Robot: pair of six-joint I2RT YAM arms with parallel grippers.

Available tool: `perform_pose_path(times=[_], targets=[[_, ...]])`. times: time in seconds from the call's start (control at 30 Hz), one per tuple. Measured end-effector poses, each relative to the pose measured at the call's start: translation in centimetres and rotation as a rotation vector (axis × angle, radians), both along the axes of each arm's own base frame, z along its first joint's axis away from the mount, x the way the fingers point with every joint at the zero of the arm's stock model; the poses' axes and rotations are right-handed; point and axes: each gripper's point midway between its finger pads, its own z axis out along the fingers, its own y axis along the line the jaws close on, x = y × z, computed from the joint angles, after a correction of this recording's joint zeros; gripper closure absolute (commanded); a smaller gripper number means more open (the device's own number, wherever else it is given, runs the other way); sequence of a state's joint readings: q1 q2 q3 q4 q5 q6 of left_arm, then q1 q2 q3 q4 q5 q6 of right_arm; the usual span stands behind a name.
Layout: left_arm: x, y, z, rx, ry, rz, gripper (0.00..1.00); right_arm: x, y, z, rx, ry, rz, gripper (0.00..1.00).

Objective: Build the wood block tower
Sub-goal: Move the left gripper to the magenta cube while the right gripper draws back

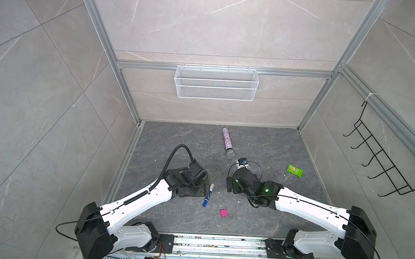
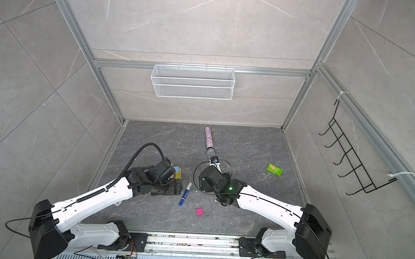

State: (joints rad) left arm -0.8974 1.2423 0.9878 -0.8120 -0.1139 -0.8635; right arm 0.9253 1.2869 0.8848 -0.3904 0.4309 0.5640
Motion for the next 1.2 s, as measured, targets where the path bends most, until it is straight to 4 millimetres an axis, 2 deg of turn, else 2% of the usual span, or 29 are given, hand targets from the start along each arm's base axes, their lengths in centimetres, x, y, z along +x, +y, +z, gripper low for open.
perform_pose_path(times=[0.17, 0.5, 0.8, 1.03, 1.2], targets=[[-1.3, -1.2, -1.4, 0.06, 0.028, -0.004, 0.08, -0.3, -0.7, 0.5, 0.016, -0.019, -0.006, 0.0], [-4.3, -4.1, -4.8, 0.14, 0.09, -0.007, 0.09, -0.8, -4.5, 0.9, 0.061, -0.051, -0.1, 0.0], [-5.4, -7.8, -6.3, 0.128, 0.114, 0.023, 0.11, -0.6, -7.0, 0.6, 0.068, -0.047, -0.17, 0.0], [-5.8, -10.0, -7.8, 0.102, 0.128, 0.036, 0.18, -0.9, -8.9, 0.4, 0.078, -0.039, -0.219, 0.0], [-6.2, -10.8, -9.4, 0.107, 0.158, 0.041, 0.26, -1.4, -10.0, 0.4, 0.083, -0.039, -0.242, 0.0]])
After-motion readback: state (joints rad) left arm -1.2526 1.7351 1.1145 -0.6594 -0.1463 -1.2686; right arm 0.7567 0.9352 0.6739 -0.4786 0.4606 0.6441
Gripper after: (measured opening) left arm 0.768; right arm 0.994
